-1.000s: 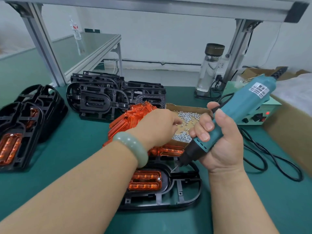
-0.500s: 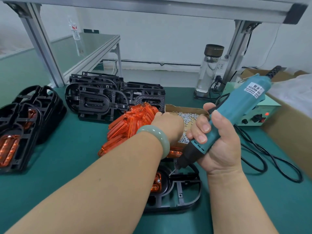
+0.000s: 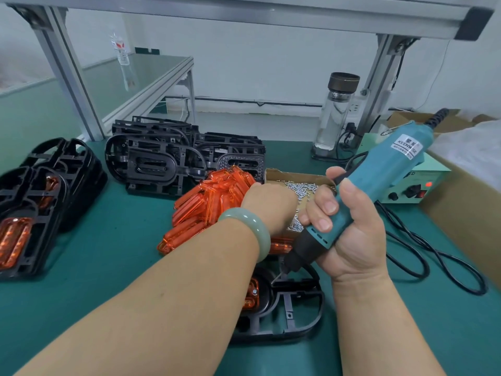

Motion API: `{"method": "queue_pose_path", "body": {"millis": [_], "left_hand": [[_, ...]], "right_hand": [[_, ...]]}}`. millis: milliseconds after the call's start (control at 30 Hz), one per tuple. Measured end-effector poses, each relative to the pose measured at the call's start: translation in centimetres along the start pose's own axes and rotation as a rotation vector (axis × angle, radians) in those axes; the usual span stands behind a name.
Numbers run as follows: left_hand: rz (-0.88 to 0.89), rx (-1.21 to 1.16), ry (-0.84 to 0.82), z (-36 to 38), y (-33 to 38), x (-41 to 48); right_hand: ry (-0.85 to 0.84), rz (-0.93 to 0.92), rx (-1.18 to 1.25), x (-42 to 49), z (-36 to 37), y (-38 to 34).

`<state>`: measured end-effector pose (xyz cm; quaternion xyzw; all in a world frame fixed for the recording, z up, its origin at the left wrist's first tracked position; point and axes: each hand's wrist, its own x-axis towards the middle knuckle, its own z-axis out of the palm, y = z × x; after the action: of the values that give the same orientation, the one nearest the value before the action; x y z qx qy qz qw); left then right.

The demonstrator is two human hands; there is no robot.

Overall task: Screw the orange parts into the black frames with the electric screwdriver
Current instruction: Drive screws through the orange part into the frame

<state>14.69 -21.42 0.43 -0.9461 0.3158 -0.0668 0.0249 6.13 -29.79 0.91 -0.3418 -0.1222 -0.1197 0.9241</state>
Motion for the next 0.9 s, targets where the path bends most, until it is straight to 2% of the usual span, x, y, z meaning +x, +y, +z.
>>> {"method": "queue_pose_path", "body": {"millis": [167, 300, 633, 900], "left_hand": [[0.021, -0.059, 0.024, -0.1, -0.1, -0.1], [-0.003, -0.253, 0.005, -0.8, -0.7, -0.4], [-0.089, -0.493, 0.101, -1.4, -0.6, 0.0], [-0.133, -0.783, 0.175, -0.6, -0.8, 0.6]], "right_hand": [[-0.022, -0.005, -0.008, -0.1, 0.1, 0.0], [-0.013, -0.007, 0.022, -0.2, 0.2, 0.1], [-0.02, -0.003, 0.055, -0.1, 0.1, 0.1], [-0.002, -0.001, 0.065, -0.1, -0.2, 0.2]]}}
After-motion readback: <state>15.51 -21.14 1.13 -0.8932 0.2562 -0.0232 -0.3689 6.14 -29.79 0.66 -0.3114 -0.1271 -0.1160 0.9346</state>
